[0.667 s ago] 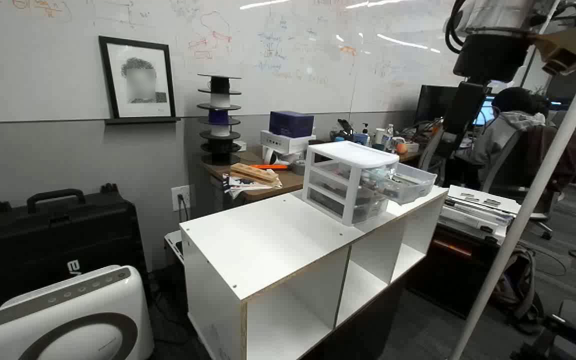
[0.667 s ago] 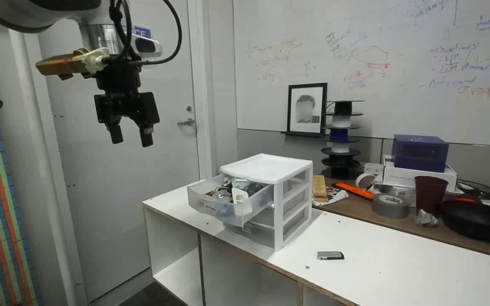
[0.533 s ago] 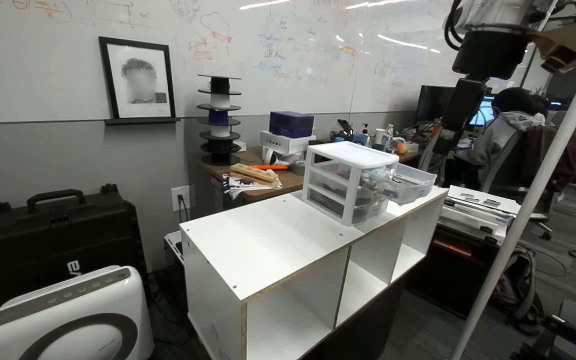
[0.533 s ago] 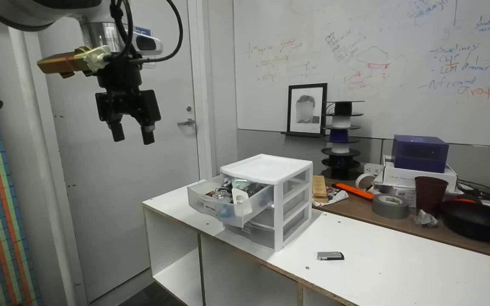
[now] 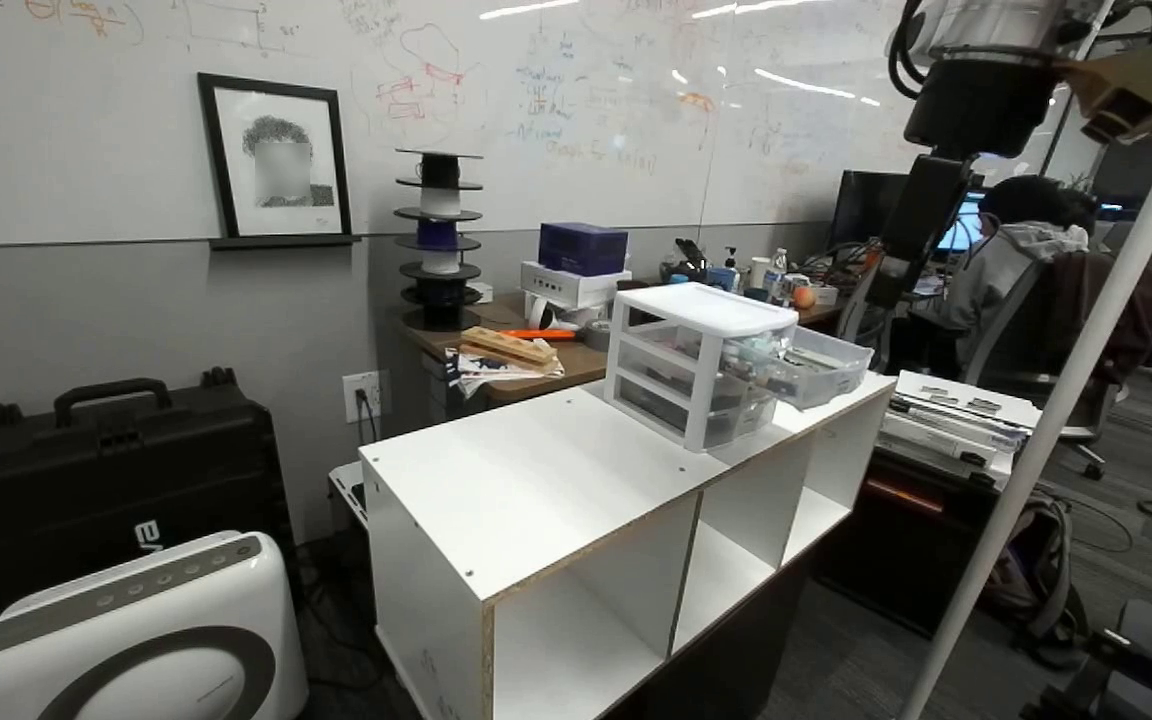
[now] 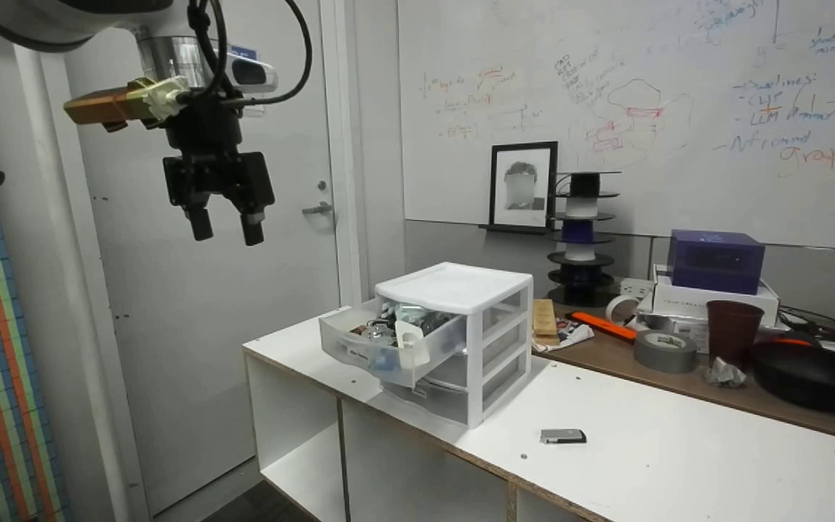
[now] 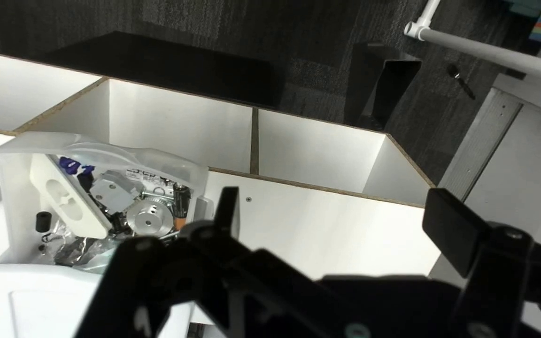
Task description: Put the object to the right inside the drawer
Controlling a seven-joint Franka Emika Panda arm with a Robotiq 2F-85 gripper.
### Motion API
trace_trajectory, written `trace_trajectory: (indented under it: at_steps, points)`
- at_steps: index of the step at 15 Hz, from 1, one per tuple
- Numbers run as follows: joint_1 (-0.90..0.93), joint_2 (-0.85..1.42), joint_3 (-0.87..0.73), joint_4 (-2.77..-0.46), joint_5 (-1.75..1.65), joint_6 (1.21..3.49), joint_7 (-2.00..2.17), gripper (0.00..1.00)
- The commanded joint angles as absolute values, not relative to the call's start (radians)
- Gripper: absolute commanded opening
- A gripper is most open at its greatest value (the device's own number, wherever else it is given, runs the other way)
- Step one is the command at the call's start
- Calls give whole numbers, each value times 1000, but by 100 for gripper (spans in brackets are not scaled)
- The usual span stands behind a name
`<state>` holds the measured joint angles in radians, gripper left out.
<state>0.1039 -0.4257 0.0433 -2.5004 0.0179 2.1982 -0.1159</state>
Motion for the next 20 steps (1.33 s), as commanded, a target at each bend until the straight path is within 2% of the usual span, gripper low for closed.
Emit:
trace_trajectory:
  at_steps: [1, 9, 13, 20]
  points:
    - [82, -405, 23, -2445, 26, 2198, -102, 100]
    - [-58, -291, -160, -2239, 64, 2180, -136, 100]
    - [-96, -114, -245, -2146, 176, 2209, -166, 100]
    - [-196, 210, -245, -1934, 193, 2281, -152, 100]
